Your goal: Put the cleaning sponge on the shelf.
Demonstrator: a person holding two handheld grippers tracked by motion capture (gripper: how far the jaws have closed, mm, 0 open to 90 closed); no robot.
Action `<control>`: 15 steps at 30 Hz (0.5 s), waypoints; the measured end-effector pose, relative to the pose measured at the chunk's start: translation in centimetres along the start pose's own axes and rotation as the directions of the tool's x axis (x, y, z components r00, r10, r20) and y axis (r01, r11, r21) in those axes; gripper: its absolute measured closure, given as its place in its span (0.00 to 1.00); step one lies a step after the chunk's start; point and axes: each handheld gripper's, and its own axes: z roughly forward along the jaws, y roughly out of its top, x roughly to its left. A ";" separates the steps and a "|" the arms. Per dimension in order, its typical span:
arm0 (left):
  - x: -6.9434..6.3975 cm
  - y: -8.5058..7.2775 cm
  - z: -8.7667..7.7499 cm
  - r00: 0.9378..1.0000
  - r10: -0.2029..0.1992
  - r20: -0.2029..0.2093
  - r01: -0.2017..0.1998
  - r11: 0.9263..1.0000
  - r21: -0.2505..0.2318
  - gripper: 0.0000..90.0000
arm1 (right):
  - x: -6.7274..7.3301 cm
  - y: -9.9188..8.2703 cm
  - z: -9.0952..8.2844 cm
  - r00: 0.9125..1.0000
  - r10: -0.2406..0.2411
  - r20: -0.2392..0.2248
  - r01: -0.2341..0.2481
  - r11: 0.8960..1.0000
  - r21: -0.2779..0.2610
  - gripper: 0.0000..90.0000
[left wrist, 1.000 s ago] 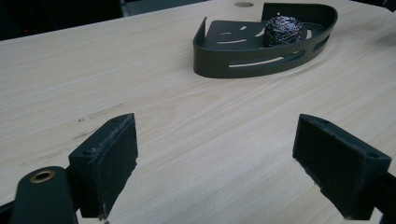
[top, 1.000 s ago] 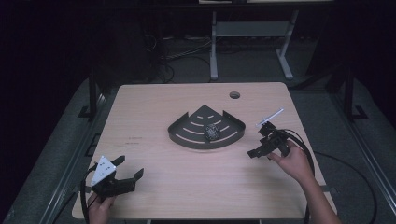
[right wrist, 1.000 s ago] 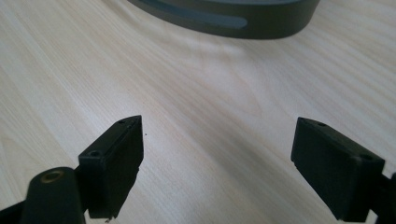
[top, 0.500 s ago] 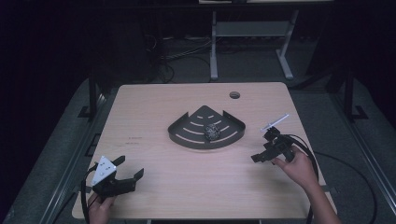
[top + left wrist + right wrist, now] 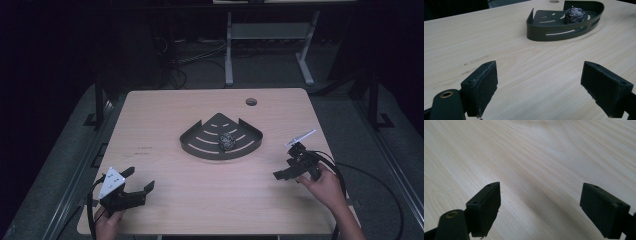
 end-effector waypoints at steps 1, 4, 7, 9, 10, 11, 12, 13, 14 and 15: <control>0.0 0.0 0.0 1.000 0.001 0.000 -0.001 1.000 0.001 0.15 | 0.0 -0.2 -0.1 1.000 0.001 0.001 -0.001 1.000 -0.003 0.18; 0.0 0.0 0.0 1.000 0.003 0.001 -0.003 1.000 0.001 0.15 | 0.1 -0.7 -0.2 1.000 -0.002 0.006 0.002 1.000 -0.006 0.18; 0.0 0.0 0.0 1.000 0.004 0.002 -0.004 1.000 0.001 0.15 | 0.2 -1.2 -0.3 1.000 -0.001 0.004 0.001 1.000 -0.012 0.18; 0.0 0.0 0.0 1.000 0.005 0.002 -0.005 1.000 0.002 0.15 | 0.2 -1.5 -0.3 1.000 0.000 0.002 0.000 1.000 -0.016 0.18; 0.0 0.0 0.1 1.000 0.005 0.003 -0.005 1.000 0.002 0.15 | 0.3 -1.7 -0.3 1.000 0.004 0.002 -0.004 1.000 -0.016 0.18; 0.0 0.0 0.1 1.000 0.006 0.003 -0.006 1.000 0.002 0.15 | 0.3 -1.8 -0.4 1.000 -0.001 0.002 0.001 1.000 -0.021 0.18; 0.0 0.0 0.1 1.000 0.006 0.003 -0.006 1.000 0.002 0.15 | 0.3 -1.9 -0.4 1.000 0.004 0.001 -0.004 1.000 -0.022 0.18; -0.1 0.0 0.1 1.000 0.005 0.004 -0.005 1.000 0.002 0.15 | 0.3 -2.1 -0.4 1.000 -0.001 0.001 0.001 1.000 -0.022 0.18; -0.1 0.0 0.1 1.000 0.006 0.004 -0.006 1.000 0.002 0.15 | 0.4 -2.1 -0.4 1.000 -0.001 0.001 0.001 1.000 -0.023 0.18; -0.1 0.0 0.1 1.000 0.006 0.003 -0.006 1.000 0.002 0.15 | 0.5 -2.3 -0.5 1.000 0.000 0.004 0.001 1.000 -0.026 0.18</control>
